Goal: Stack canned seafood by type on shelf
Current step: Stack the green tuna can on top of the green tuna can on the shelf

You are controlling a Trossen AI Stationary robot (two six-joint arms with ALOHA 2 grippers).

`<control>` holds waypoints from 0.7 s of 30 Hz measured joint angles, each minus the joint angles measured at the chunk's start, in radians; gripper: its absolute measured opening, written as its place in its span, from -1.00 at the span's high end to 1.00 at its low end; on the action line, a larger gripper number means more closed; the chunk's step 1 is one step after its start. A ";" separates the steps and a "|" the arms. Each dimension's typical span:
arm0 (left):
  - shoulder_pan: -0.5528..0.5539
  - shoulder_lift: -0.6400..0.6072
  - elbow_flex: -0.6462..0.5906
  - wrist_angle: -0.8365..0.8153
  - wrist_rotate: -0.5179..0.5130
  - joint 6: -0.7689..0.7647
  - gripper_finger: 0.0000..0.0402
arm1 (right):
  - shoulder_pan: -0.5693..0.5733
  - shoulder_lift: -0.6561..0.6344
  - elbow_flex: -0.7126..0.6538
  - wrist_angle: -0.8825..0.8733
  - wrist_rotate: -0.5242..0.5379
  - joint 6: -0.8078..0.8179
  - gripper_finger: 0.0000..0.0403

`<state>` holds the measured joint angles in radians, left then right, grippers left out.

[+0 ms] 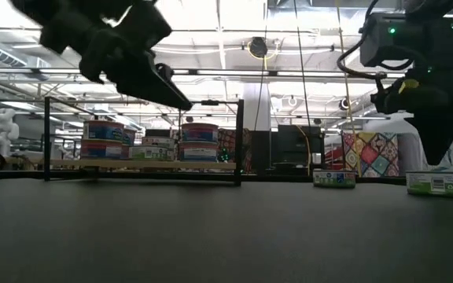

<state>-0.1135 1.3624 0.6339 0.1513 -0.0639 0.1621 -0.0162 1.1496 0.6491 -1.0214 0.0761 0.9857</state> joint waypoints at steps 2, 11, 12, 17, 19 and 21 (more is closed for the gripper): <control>-0.005 -0.002 -0.068 0.151 -0.001 0.008 0.28 | 0.024 0.010 0.000 -0.001 0.000 0.048 1.00; -0.009 0.089 -0.146 0.518 0.003 0.213 0.28 | 0.124 0.131 0.005 0.021 -0.010 0.221 1.00; -0.007 0.107 -0.146 0.552 0.003 0.239 0.28 | 0.130 0.146 0.006 0.030 -0.012 0.230 1.00; 0.009 0.195 -0.146 0.681 0.004 0.349 0.28 | 0.156 0.219 0.043 0.042 -0.007 0.299 1.00; 0.012 0.232 -0.146 0.727 0.005 0.393 0.28 | 0.171 0.246 0.094 0.103 -0.015 0.333 1.00; 0.015 0.270 -0.145 0.772 0.022 0.442 0.28 | 0.185 0.277 0.143 0.185 -0.041 0.341 1.00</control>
<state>-0.0982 1.6323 0.4886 0.9235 -0.0418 0.6043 0.1692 1.4266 0.7923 -0.8368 0.0348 1.3270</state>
